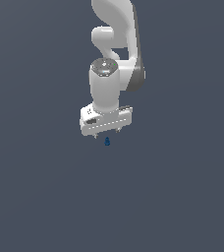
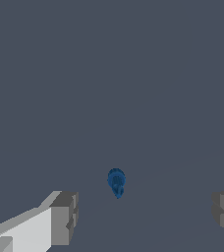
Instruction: Pick up the object and move it to a goal position.
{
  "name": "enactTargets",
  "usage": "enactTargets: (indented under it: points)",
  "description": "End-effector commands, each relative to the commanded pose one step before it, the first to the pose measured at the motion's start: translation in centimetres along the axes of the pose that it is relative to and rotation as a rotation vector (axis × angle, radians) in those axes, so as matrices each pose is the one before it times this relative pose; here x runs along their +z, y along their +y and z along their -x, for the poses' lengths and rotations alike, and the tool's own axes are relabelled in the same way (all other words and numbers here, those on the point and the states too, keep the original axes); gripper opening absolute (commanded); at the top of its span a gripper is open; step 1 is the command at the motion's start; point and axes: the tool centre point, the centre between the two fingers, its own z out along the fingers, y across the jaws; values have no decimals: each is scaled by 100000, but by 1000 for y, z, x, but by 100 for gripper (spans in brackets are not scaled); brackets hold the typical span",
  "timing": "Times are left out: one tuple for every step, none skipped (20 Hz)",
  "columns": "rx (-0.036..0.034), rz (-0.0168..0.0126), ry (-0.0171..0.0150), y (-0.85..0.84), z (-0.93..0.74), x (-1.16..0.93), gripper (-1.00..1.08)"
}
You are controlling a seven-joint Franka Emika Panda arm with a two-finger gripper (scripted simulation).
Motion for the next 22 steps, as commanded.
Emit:
enactTargets:
  points:
    - [-6778, -36, -262, -34, 382, 697, 100]
    - [-2688, -27, -99, -28, 151, 274, 100]
    - [-2689, -33, -95, -35, 151, 272, 100]
    - [-2691, -39, -91, -41, 150, 271, 100]
    - [-2693, -45, -87, -47, 149, 269, 100]
    - [-2696, -51, -83, -54, 148, 268, 100]
    - [-2697, -56, -78, -59, 146, 266, 100]
    - [-2698, -61, -73, -65, 145, 265, 100]
    - [-2700, -66, -68, -72, 143, 263, 100]
    - [-2702, -71, -63, -78, 141, 262, 100]
    - [-2703, -75, -57, -83, 139, 260, 100]
    - [-2705, -80, -52, -89, 136, 259, 100]
    - [-2706, -84, -46, -95, 134, 257, 100]
    - [-2708, -88, -39, -101, 130, 255, 100]
    - [-2709, -91, -33, -107, 127, 254, 100]
    - [-2686, -93, -26, -111, 123, 250, 100]
    - [-2562, -92, -19, -111, 114, 237, 100]
    - [-2424, -89, -12, -109, 104, 222, 100]
    - [-2287, -86, -7, -107, 95, 208, 100]
    - [-2149, -82, -2, -104, 87, 195, 100]
    - [-2011, -78, 3, -100, 79, 181, 100]
    - [-1873, -73, 6, -95, 71, 168, 100]
